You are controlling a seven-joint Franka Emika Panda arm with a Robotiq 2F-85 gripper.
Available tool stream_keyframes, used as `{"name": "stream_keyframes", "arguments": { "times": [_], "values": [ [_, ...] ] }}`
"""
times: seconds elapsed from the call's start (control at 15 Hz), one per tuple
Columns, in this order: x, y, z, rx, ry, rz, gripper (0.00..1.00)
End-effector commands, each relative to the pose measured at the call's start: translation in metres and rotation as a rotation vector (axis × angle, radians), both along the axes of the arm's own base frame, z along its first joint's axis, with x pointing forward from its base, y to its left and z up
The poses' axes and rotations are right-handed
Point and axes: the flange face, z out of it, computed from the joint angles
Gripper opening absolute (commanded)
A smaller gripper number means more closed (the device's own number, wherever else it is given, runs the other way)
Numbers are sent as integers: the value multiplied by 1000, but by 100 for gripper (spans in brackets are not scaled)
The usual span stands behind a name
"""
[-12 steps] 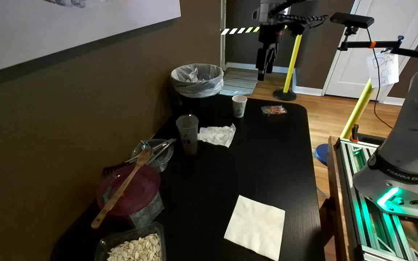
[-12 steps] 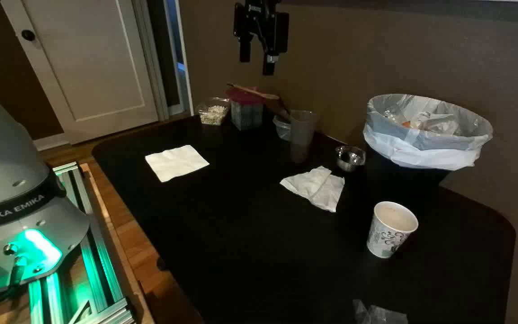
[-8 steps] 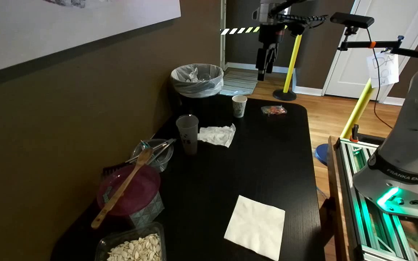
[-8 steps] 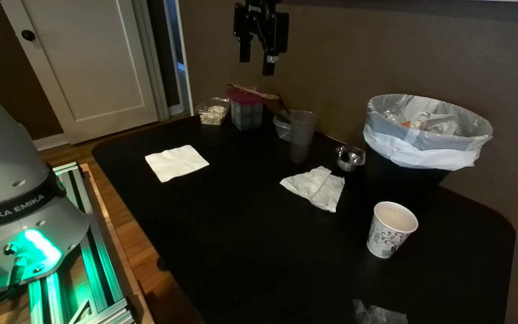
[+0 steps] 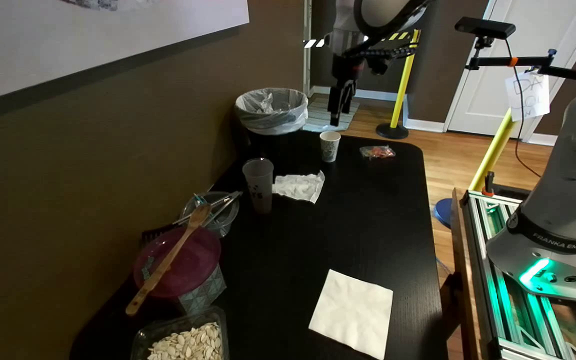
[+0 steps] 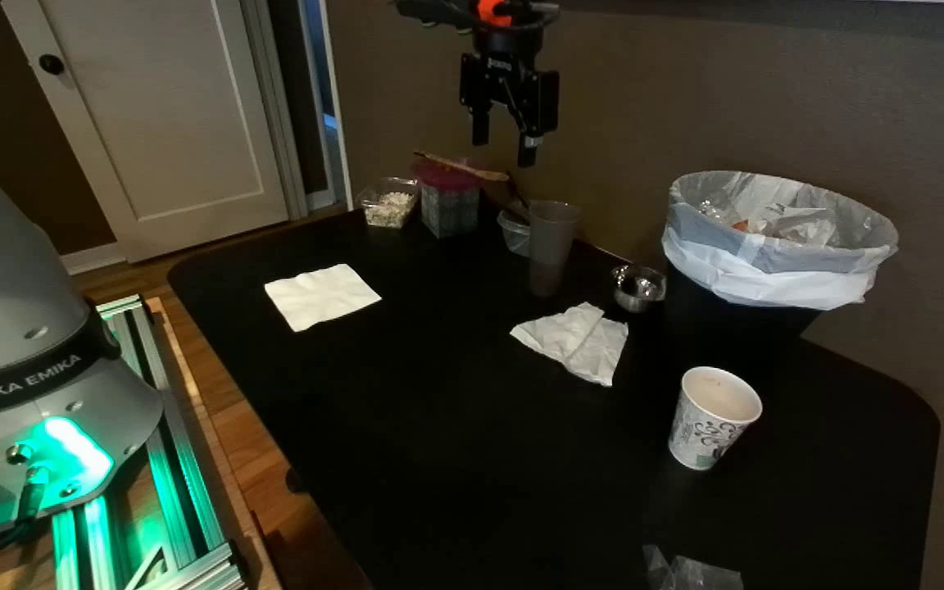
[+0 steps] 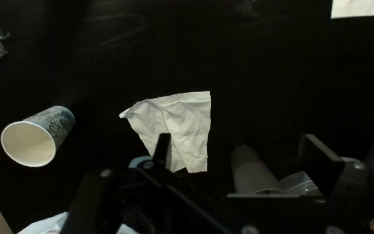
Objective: Pick up the tissue on the right and put it in the black bin
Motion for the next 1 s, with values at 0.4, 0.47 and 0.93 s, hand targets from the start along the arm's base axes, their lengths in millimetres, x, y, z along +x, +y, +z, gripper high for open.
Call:
{"name": "stream_keyframes", "arguments": {
  "times": [0.4, 0.47, 0.93],
  "values": [
    [103, -36, -130, -76, -56, 7, 100],
    [109, -40, -144, -80, -61, 1, 100],
    [146, -58, -231, -96, -92, -103, 100]
  ]
}}
